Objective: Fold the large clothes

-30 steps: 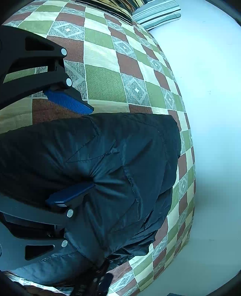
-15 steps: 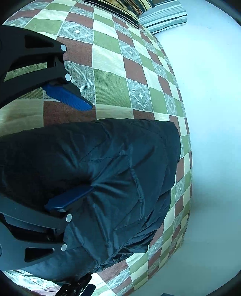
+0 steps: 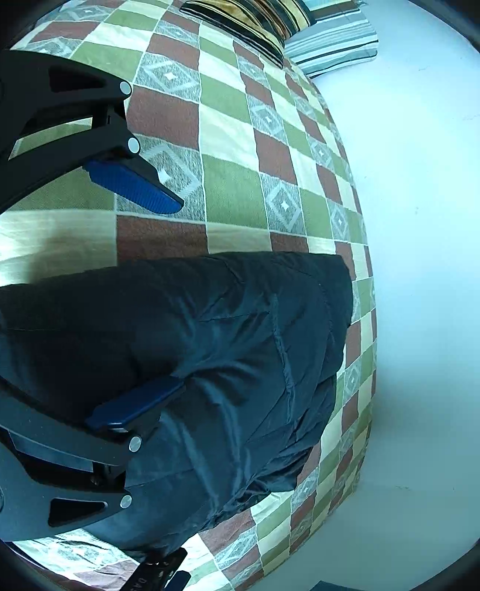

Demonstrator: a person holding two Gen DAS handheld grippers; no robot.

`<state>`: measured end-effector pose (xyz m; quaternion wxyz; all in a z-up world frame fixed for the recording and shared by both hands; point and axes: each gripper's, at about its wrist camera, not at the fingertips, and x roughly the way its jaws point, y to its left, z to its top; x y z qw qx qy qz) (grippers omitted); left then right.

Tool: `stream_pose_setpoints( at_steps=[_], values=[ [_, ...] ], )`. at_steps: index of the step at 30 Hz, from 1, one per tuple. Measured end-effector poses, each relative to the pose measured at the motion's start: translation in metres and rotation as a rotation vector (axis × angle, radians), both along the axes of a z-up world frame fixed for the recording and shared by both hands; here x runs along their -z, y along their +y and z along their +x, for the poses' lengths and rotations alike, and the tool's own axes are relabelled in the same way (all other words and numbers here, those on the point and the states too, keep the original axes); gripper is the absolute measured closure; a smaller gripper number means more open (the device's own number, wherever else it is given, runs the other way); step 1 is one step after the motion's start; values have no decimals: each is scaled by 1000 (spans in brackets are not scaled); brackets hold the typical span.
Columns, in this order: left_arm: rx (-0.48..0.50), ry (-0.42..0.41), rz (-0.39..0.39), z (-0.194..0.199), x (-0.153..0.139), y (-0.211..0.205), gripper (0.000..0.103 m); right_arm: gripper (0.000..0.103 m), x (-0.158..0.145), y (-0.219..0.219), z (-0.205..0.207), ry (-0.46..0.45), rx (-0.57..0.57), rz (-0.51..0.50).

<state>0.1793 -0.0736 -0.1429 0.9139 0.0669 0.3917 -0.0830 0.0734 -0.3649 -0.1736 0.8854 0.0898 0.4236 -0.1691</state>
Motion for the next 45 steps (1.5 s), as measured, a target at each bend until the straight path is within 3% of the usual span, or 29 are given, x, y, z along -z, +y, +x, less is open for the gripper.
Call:
stream_pose_setpoints(
  at_steps=[9, 13, 22, 45],
  values=[
    [-34, -64, -17, -41, -35, 16, 12, 38, -29, 13, -25, -62, -29, -7],
    [-52, -105, -29, -59, -55, 21, 9, 30, -55, 27, -41, -127, -65, 2],
    [-68, -188, -52, -95, -95, 26, 4, 23, -100, 63, -69, -245, -147, -20],
    [-73, -217, -61, -131, -105, 29, 4, 22, -112, 86, -86, -297, -184, -29]
  ],
)
